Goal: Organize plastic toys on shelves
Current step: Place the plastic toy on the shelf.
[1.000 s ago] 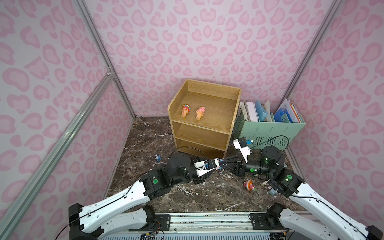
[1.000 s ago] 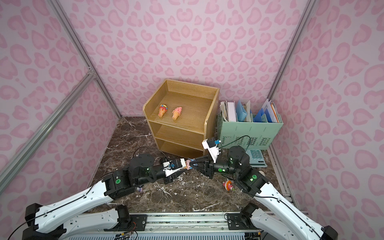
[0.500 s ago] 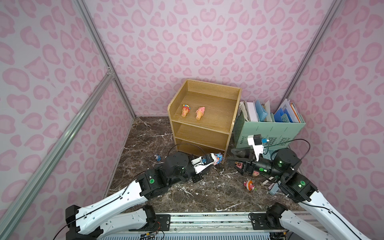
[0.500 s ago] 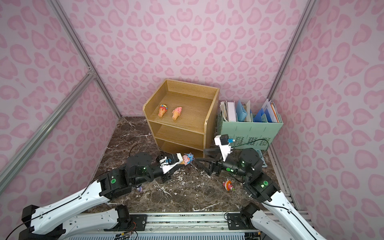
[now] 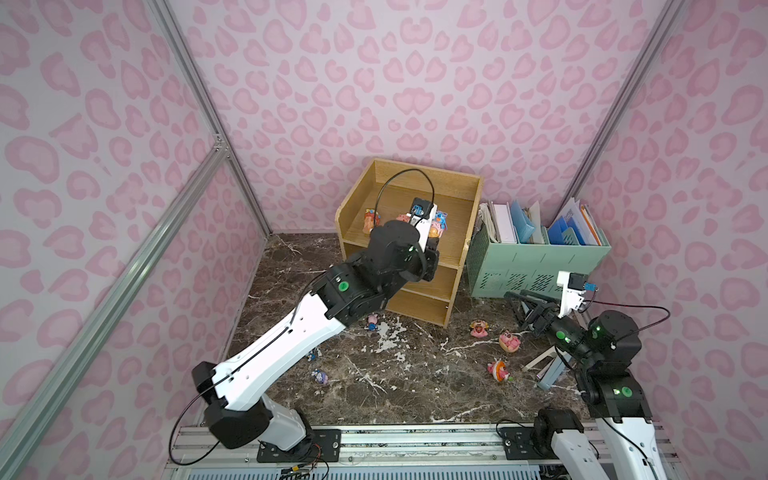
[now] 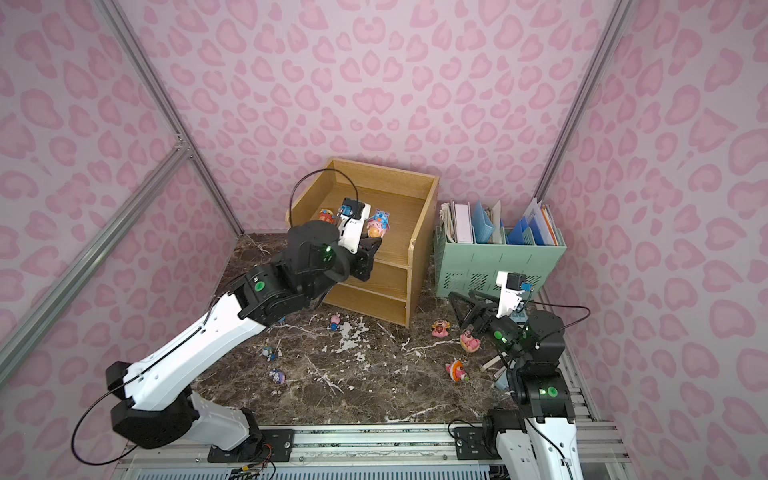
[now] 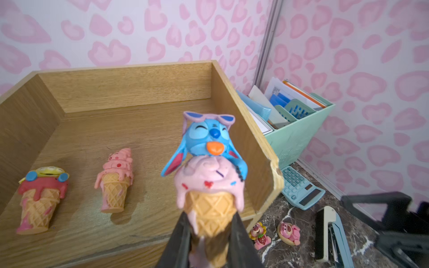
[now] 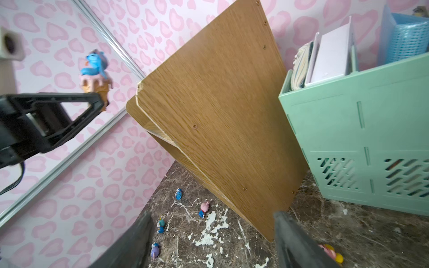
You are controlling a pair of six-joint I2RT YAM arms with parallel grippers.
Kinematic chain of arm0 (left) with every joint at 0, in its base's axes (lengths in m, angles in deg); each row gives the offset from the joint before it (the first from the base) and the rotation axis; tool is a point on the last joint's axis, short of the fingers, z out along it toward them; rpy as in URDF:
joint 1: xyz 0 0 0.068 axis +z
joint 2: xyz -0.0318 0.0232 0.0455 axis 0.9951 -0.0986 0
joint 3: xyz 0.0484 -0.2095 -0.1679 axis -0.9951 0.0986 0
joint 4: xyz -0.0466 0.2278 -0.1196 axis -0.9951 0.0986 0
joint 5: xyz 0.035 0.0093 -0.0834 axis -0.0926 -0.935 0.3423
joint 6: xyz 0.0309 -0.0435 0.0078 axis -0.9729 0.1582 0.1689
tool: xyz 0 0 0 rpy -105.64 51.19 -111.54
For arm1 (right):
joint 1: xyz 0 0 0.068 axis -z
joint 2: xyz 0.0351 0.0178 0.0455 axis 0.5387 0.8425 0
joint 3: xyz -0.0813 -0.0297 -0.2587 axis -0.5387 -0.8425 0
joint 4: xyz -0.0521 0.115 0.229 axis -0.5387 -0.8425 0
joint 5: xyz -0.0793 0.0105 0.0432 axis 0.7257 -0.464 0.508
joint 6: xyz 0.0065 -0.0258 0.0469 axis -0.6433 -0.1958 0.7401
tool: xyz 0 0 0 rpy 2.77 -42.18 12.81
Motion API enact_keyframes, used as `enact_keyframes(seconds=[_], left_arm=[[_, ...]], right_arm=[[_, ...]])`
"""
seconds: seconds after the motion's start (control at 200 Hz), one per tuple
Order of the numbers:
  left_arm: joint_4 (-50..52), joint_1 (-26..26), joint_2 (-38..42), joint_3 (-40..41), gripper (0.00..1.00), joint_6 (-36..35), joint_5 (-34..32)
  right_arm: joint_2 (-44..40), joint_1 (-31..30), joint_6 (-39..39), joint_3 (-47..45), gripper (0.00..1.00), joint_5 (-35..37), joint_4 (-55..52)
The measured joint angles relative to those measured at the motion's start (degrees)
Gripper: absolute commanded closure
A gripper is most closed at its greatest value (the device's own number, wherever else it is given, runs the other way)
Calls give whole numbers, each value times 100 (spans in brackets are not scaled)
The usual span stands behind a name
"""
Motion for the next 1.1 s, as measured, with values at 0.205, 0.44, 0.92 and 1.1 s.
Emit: enact_keyframes(seconds=[0.205,0.44,0.92,1.1], left_arm=[[1314,87,-1266,-1720,83,520,-592],[2293,192,-2065,-2763,82,726,-671],[2907,474,-2393,-2922,79,1088,52],[2898,487,-2413,-2940,69,1132,179]], right_arm=[[-68,24,20,0,18,-105,0],[-90,24,22,0,17,-138,-2],[-136,22,42,-24,18,-138,-4],[-151,20,44,-66,17,-138,-4]])
